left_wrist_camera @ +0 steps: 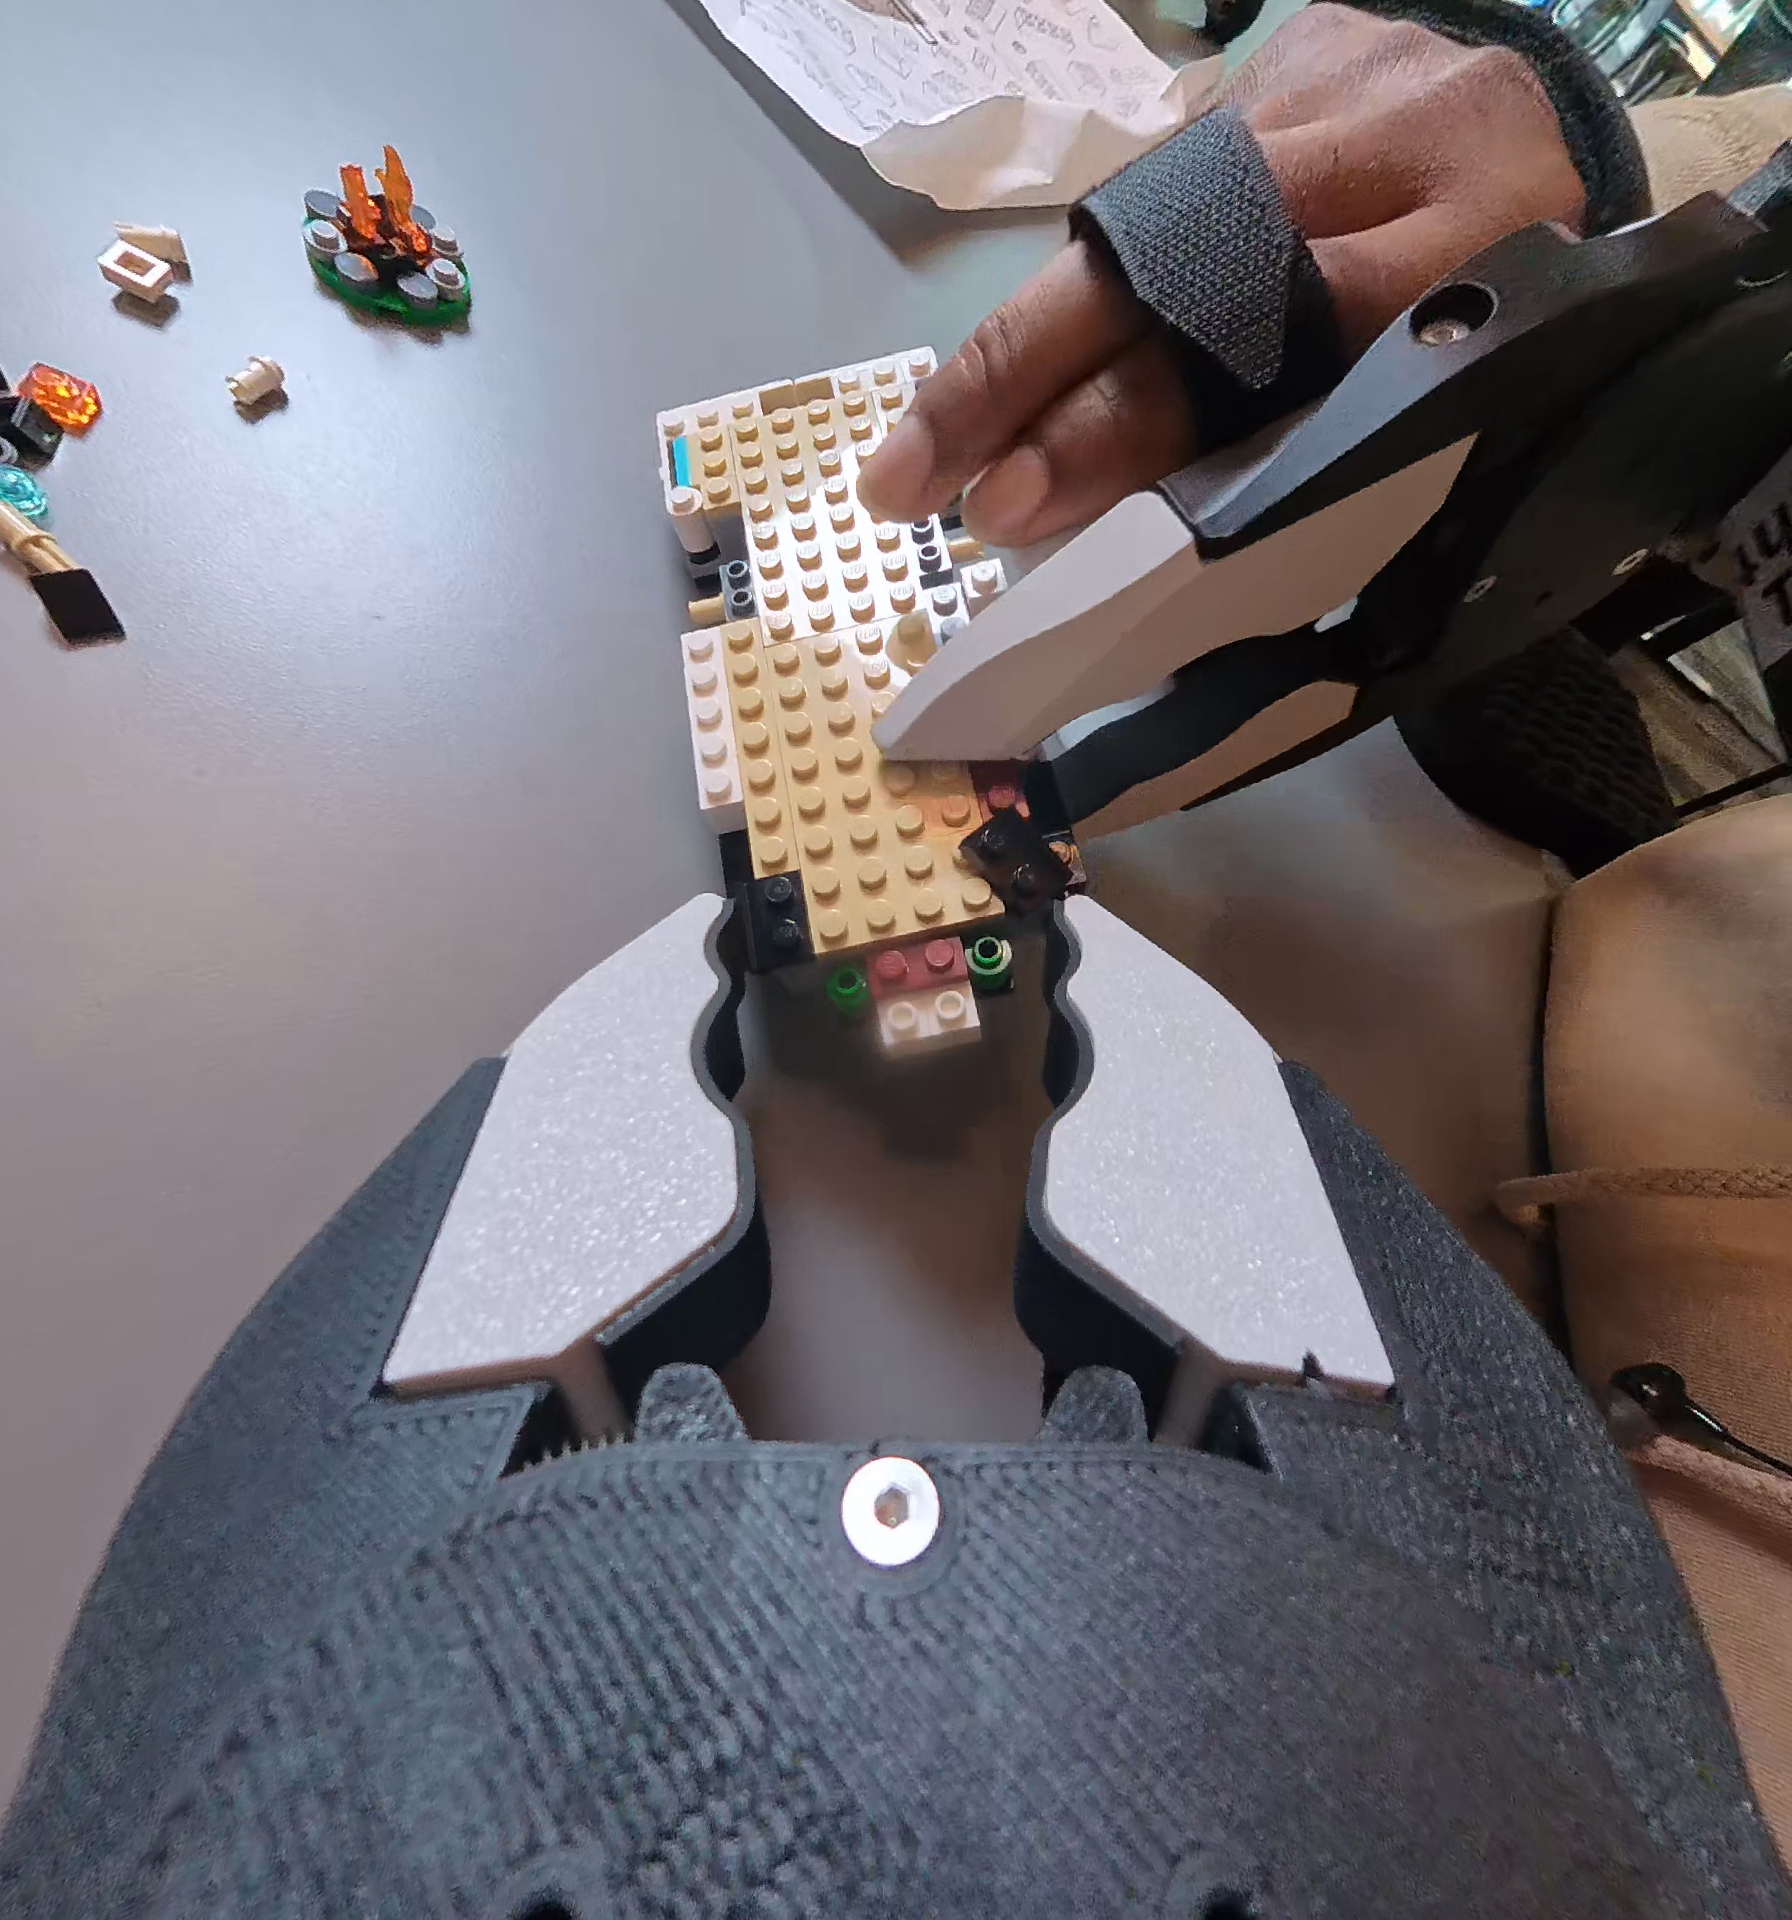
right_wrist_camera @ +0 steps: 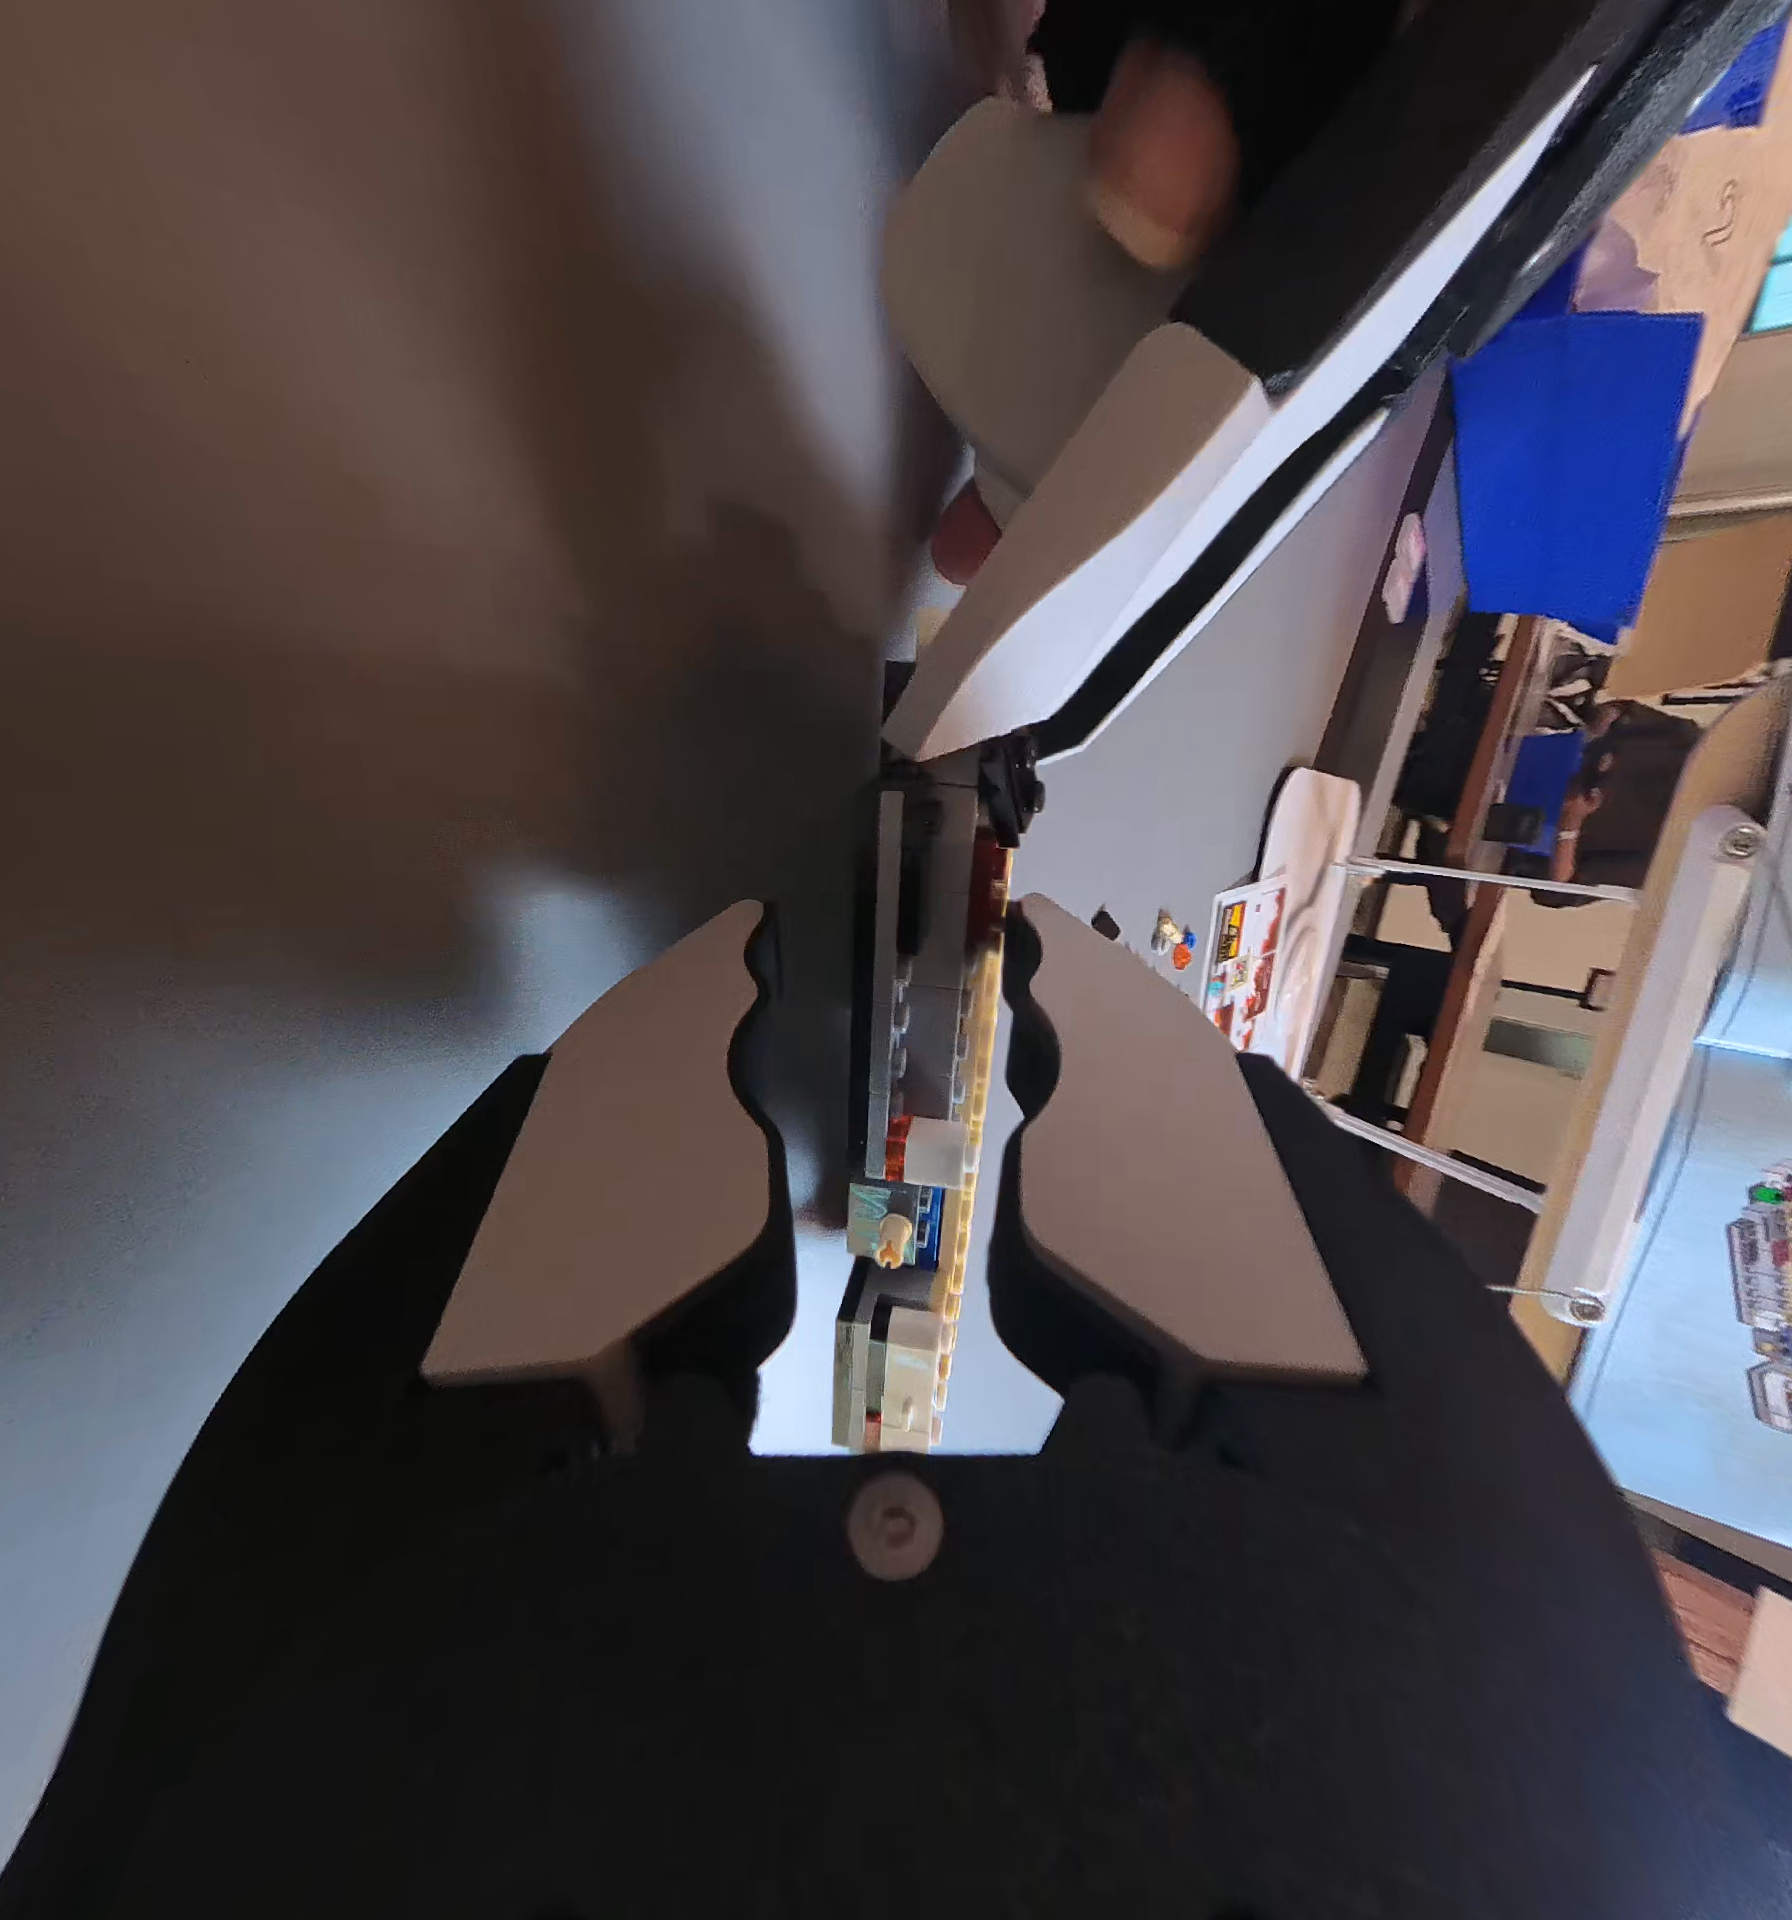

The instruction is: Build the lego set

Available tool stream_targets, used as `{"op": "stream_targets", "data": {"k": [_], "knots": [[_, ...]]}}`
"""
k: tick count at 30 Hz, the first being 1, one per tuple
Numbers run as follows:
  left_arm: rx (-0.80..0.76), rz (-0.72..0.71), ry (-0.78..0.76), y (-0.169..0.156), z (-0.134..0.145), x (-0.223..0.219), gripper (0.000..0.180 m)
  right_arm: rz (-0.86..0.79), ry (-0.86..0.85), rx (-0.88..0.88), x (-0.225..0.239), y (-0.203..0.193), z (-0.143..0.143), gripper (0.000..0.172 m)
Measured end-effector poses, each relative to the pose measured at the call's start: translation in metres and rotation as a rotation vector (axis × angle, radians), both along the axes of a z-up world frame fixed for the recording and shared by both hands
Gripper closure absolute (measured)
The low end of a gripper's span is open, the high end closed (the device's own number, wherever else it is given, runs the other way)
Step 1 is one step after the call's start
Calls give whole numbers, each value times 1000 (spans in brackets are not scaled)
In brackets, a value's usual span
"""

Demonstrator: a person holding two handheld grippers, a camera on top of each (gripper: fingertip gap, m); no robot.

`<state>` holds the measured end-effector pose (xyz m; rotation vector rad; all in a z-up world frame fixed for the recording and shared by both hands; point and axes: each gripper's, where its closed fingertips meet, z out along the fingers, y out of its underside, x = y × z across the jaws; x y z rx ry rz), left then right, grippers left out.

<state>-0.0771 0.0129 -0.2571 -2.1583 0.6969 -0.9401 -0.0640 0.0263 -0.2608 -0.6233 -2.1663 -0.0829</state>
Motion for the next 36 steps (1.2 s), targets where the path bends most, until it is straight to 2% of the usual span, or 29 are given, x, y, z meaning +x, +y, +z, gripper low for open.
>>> {"op": "stream_targets", "data": {"k": [3, 8, 12, 19, 23, 29, 36], "knots": [[-3, -9, 2, -2, -1, 0, 124, 6, 55, 44, -4, 3, 4, 147], [42, -21, 19, -2, 0, -3, 124, -15, 109, 15, -6, 4, 5, 148], [257, -11, 175, -2, 6, -13, 120, -47, 124, -19, -6, 7, 5, 148], [732, -60, 499, -8, 23, 2, 136, -78, 158, -63, -7, 9, 6, 148], [848, -87, 632, -6, 19, 5, 144, -82, 170, -79, -7, 8, 7, 148], [876, -103, 646, -3, 17, 6, 155, -77, 174, -90, -7, 8, 6, 149], [894, -123, 534, -5, 21, 8, 156, -62, 193, -139, -6, 5, 9, 149]]}}
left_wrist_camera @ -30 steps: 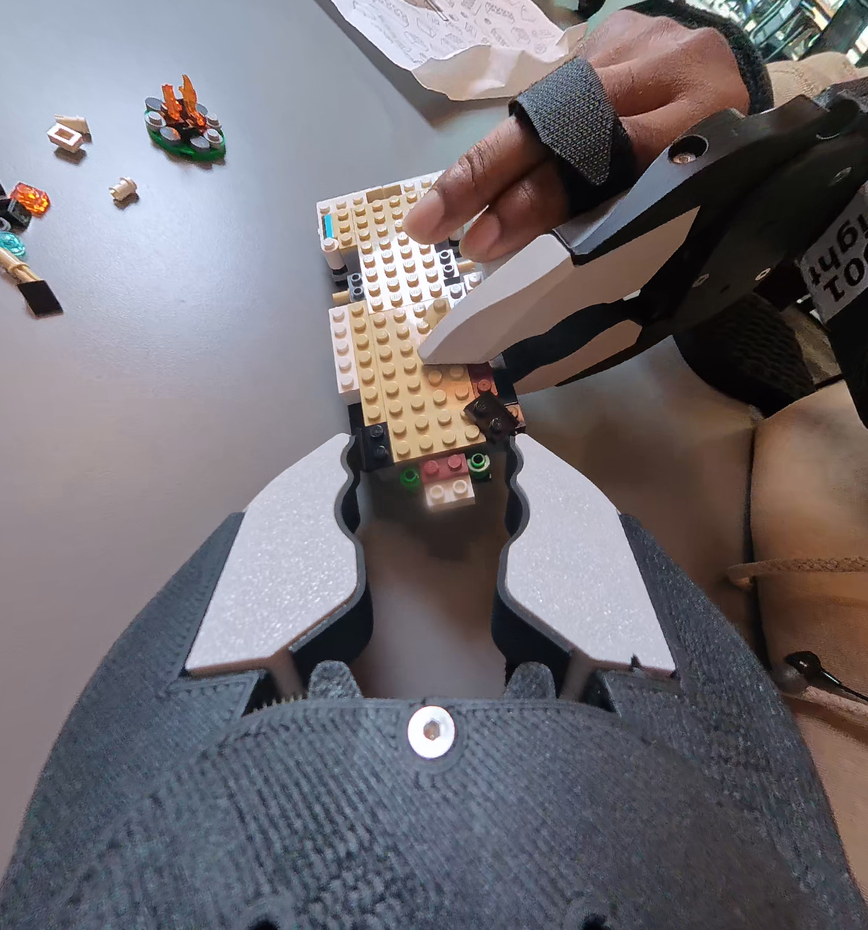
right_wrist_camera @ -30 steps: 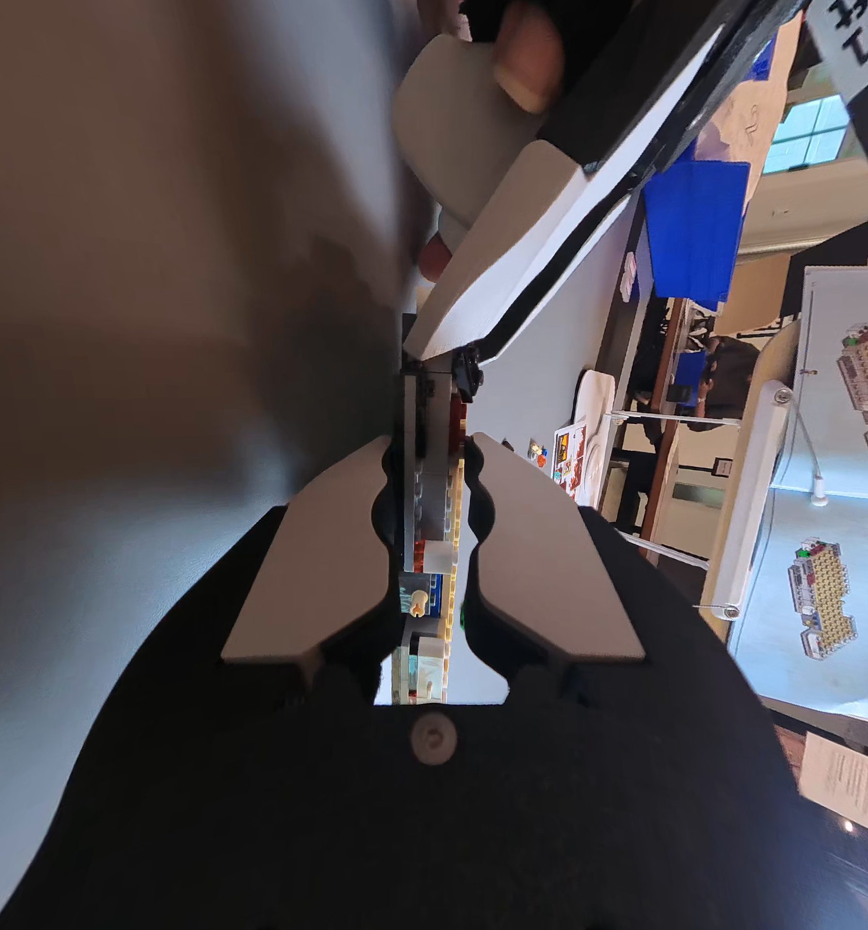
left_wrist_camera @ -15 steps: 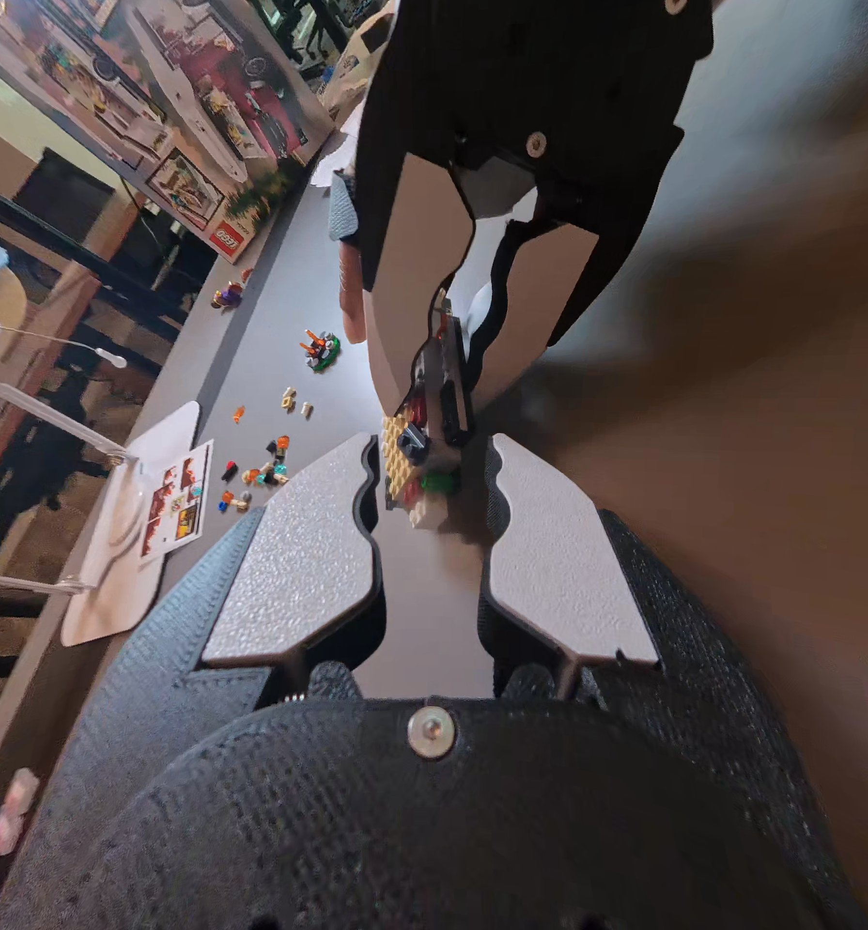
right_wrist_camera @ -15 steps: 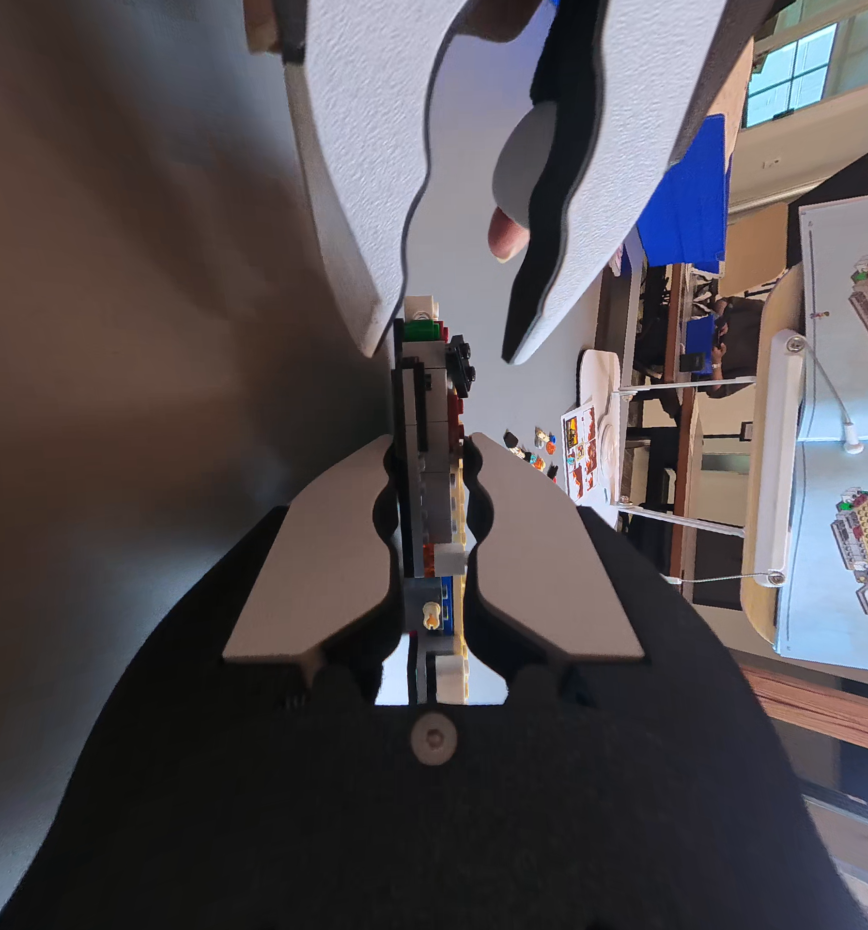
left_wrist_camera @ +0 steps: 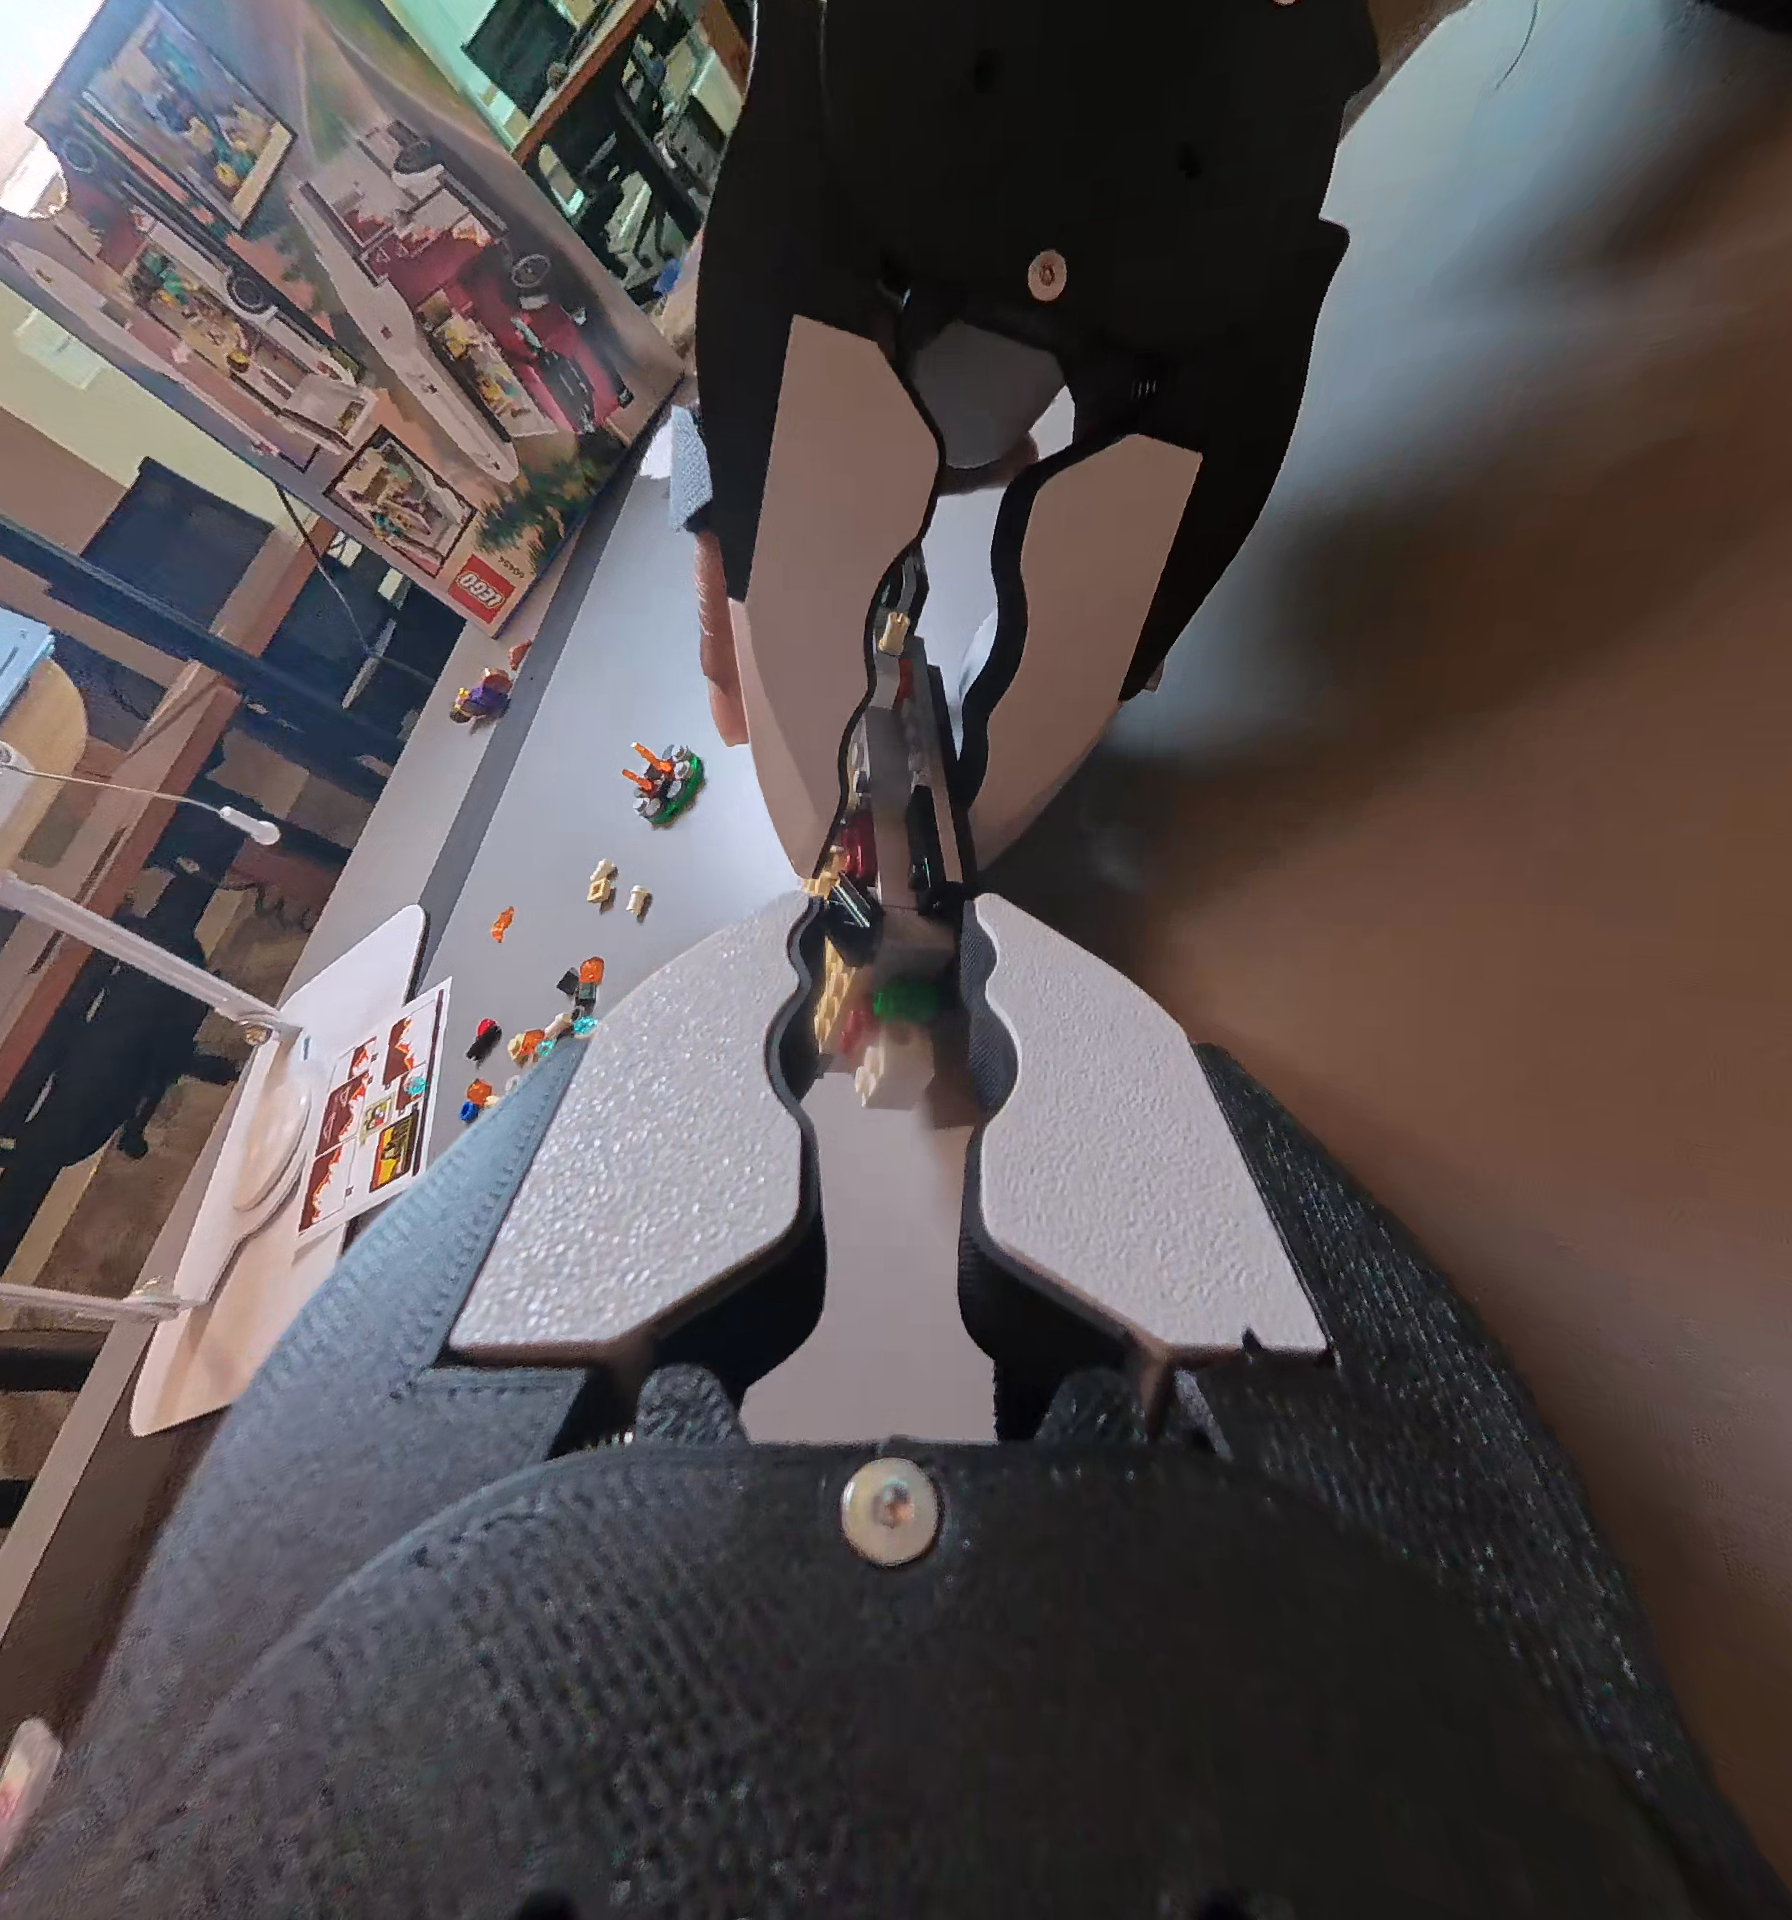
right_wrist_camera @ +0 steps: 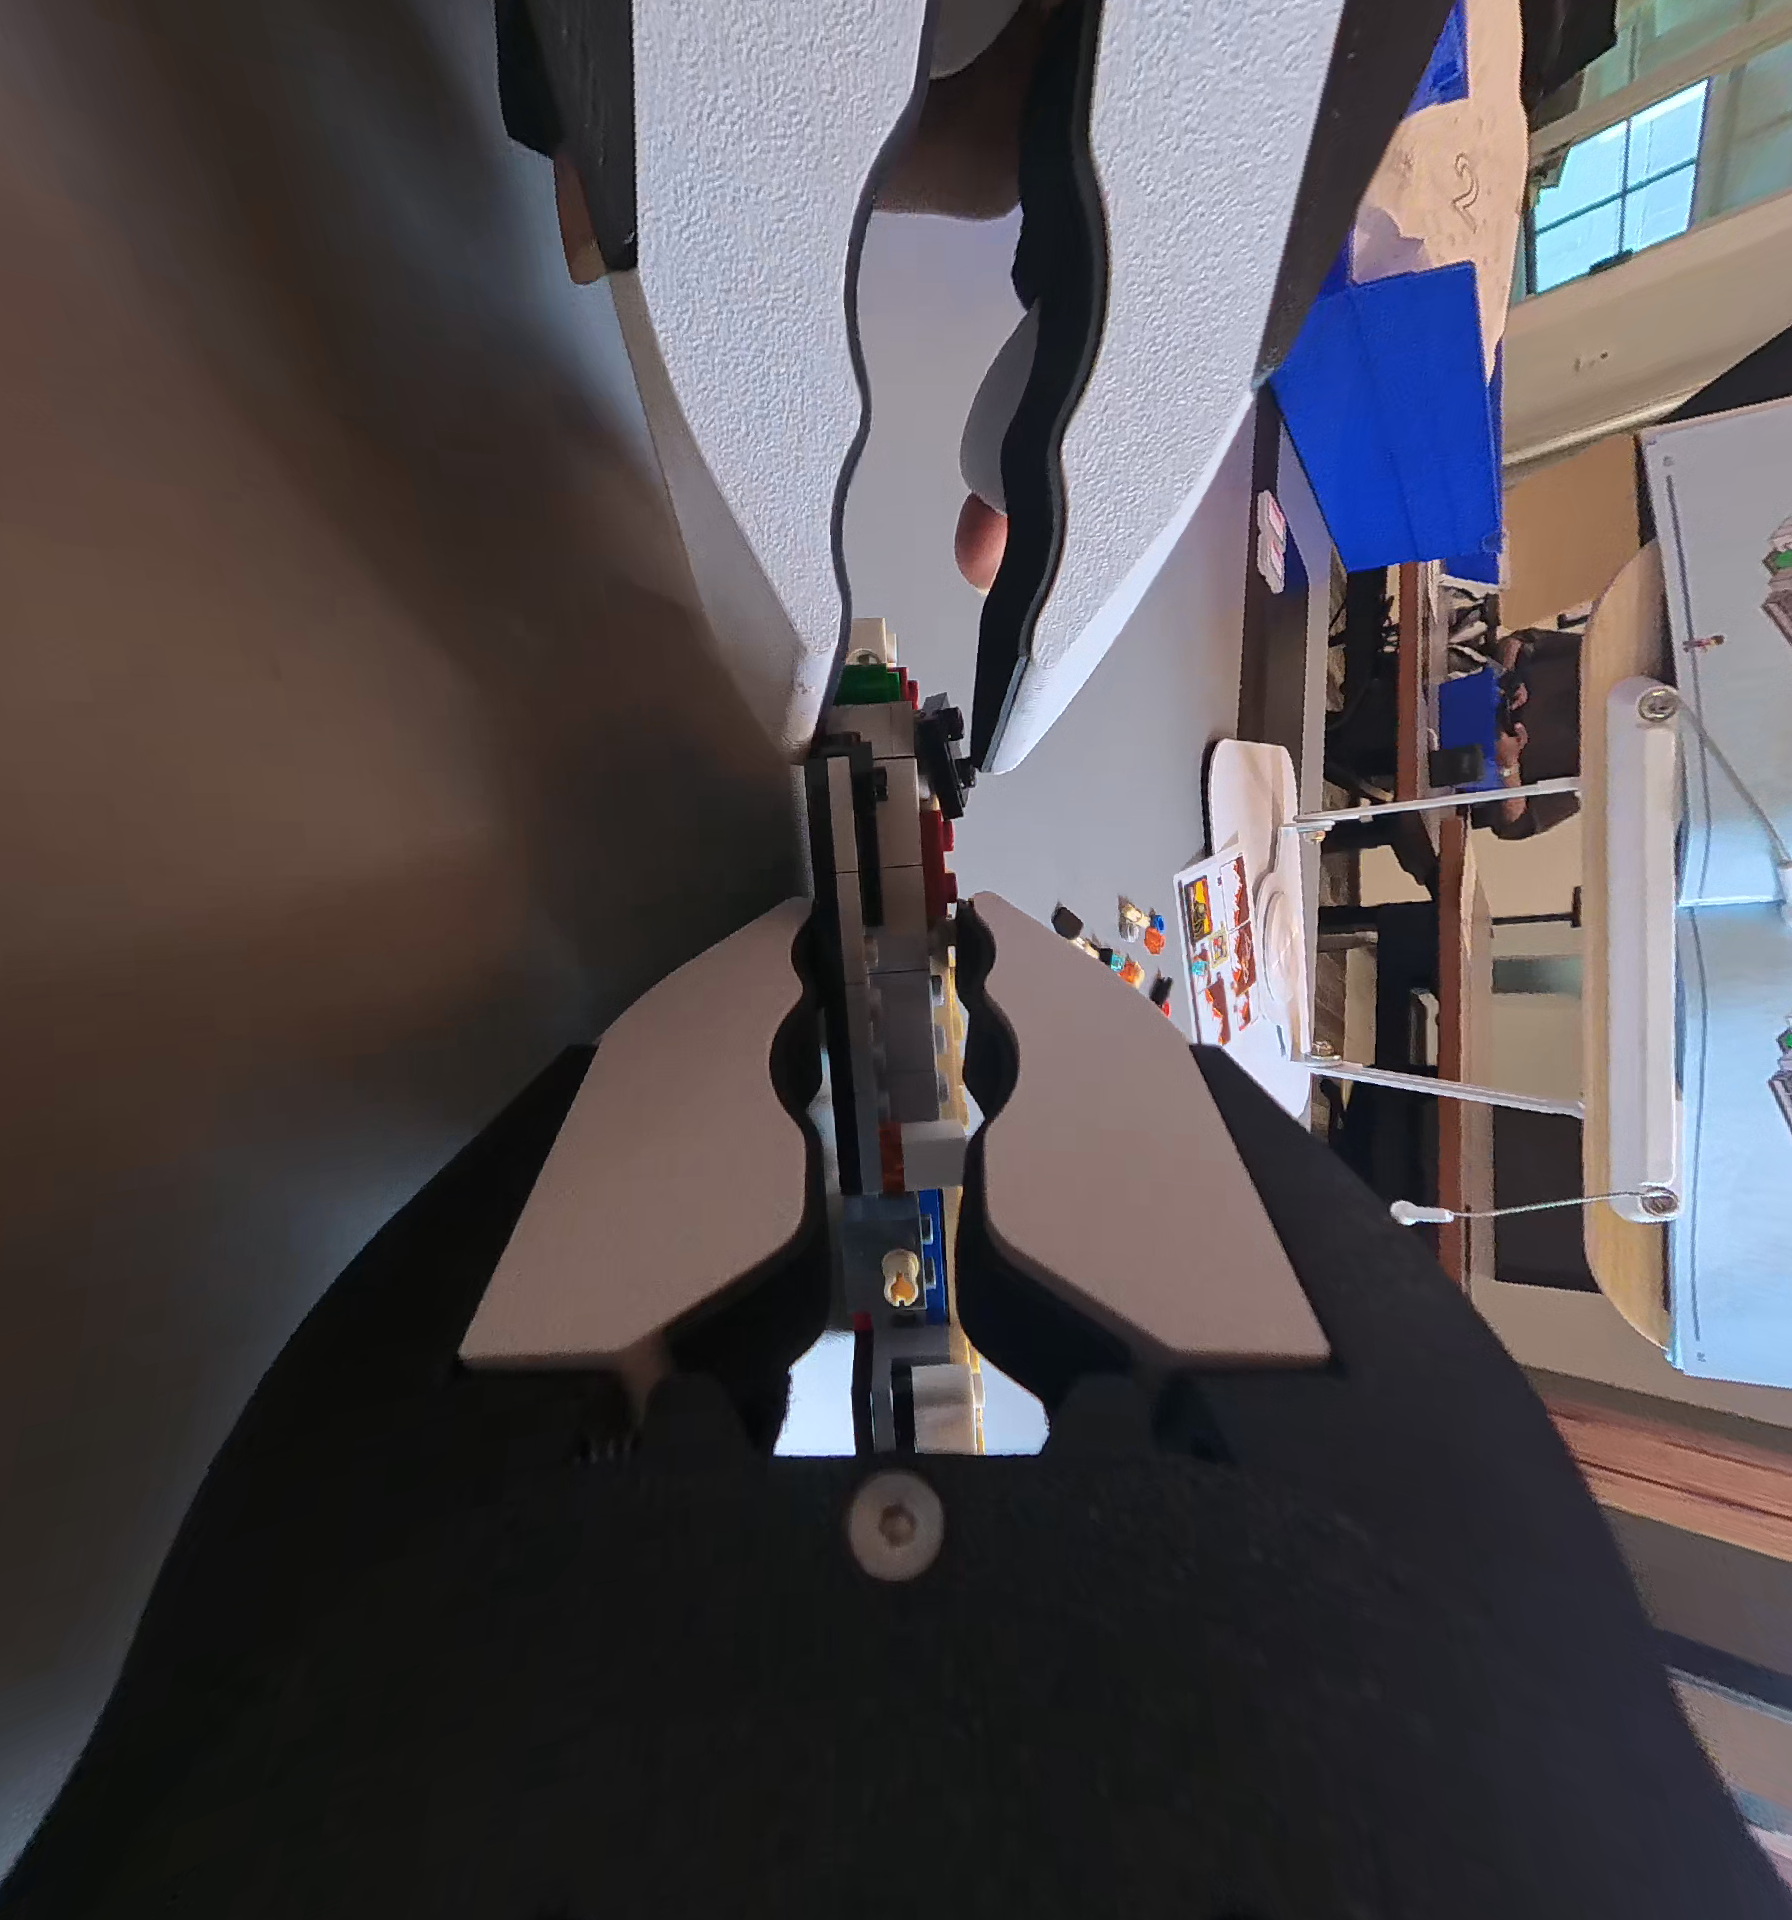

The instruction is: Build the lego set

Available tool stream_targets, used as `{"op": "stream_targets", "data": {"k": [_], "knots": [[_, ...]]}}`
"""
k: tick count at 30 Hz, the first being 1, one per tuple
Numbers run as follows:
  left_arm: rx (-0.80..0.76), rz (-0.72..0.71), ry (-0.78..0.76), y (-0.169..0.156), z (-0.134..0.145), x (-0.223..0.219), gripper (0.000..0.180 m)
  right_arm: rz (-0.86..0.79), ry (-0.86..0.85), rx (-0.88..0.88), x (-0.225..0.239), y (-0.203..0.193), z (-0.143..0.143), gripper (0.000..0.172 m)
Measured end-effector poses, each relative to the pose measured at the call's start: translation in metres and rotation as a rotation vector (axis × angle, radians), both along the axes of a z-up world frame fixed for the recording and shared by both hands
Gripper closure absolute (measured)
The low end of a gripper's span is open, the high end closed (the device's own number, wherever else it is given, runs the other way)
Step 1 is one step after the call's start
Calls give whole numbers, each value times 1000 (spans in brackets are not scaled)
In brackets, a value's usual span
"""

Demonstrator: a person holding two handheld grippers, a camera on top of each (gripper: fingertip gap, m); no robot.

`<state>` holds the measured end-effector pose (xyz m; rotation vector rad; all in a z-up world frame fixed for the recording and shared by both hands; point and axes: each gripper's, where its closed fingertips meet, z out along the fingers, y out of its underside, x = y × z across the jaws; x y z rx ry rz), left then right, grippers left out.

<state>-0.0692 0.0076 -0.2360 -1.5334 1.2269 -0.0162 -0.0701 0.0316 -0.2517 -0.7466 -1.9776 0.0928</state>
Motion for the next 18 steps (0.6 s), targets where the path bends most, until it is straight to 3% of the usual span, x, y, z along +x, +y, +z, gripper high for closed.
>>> {"op": "stream_targets", "data": {"k": [7, 18], "knots": [[-61, -72, -106, -6, 4, 4, 156, 38, -4, -10, 2, -5, 1, 148], [-422, -110, -399, -12, 4, 6, 151, 58, -4, 15, 4, -8, -1, 149]]}}
